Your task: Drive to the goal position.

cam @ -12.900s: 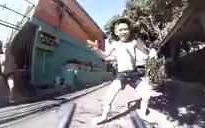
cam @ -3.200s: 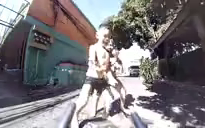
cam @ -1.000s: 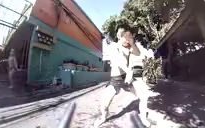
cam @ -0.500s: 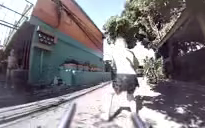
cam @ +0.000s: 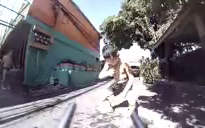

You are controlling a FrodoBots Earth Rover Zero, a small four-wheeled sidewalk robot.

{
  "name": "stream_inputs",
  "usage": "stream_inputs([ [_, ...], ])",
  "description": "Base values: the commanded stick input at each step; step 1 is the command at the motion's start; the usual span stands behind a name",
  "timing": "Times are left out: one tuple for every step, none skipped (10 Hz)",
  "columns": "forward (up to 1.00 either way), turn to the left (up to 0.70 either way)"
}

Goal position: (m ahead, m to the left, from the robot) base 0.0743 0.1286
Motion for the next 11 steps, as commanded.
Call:
stream_inputs([
  [0.00, 0.00],
  [0.00, 0.00],
  [0.00, 0.00],
  [0.00, 0.07],
  [0.00, 0.15],
  [0.00, 0.23],
  [0.00, 0.31],
  [0.00, 0.05],
  [0.00, 0.20],
  [0.00, 0.13],
  [0.00, 0.04],
])
